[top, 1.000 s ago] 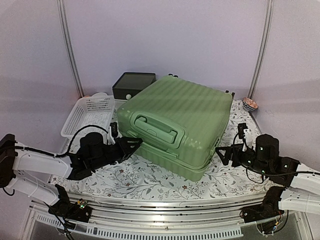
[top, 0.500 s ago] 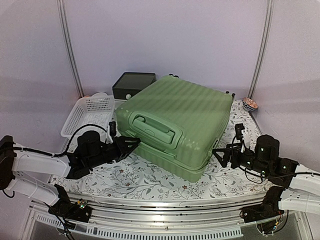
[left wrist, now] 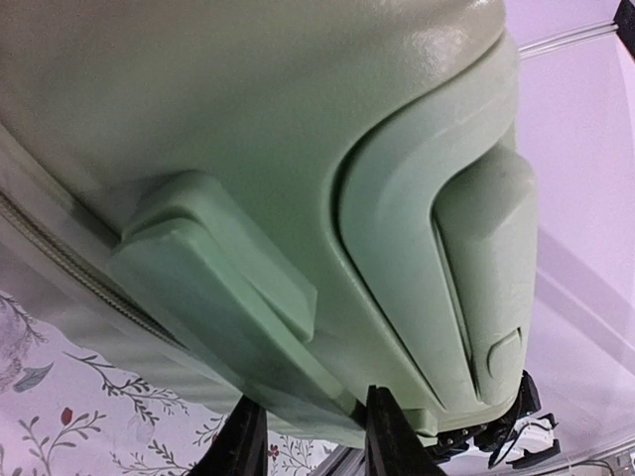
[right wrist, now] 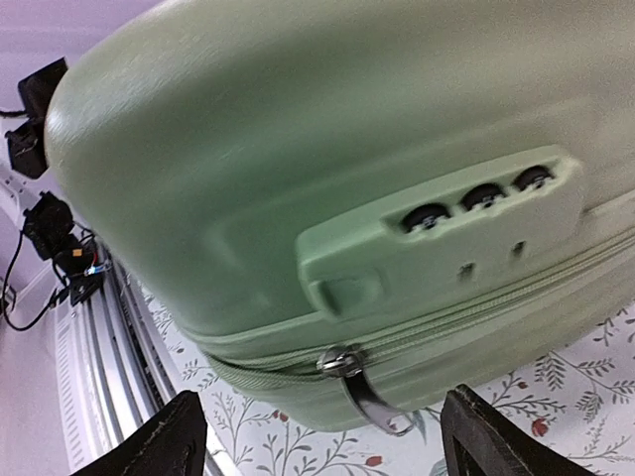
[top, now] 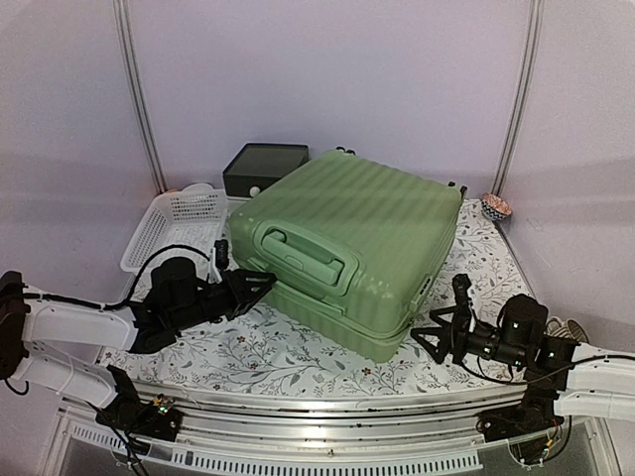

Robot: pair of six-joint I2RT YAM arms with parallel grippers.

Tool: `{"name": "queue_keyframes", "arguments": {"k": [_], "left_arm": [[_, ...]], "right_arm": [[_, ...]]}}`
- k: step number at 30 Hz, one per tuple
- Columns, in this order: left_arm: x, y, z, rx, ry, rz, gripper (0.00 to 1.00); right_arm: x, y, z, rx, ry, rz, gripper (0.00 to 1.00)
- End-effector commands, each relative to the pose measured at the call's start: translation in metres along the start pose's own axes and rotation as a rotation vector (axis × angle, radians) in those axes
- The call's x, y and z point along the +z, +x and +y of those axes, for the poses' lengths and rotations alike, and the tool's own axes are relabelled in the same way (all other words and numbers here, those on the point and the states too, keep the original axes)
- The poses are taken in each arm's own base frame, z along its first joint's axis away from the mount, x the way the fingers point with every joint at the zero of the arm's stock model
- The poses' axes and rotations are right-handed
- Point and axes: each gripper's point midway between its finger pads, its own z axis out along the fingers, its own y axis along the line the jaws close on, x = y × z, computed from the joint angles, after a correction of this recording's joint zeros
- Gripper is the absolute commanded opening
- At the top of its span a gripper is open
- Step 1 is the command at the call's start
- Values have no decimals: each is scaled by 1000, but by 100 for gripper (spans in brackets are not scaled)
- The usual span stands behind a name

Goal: Open, take out, and arrange the luggage
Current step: Adjust the luggage at the center of the board.

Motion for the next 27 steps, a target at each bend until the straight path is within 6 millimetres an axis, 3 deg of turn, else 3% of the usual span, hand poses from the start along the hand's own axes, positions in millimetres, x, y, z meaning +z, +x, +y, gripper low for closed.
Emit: {"name": "queue_keyframes", "arguments": {"k": [1,5,10,19,27], "left_arm": [[-8,-20,52,123,-205,-84,0],[-11,-21,52,122,-208,-89,0],[-15,-25,50,126,-212,-103,0],[-36,-42,59,100,-260,-149,0],[-53,-61,72,65,-286,-184,0]], "right_arm": [[0,-4,13,-75,-37,-60,80],[3,6,6,-80,-5,-29,73],[5,4,1,-81,26,-32,67],[5,15,25,-37,-120,18,66],[6,16,34,-17,-180,33,64]]}}
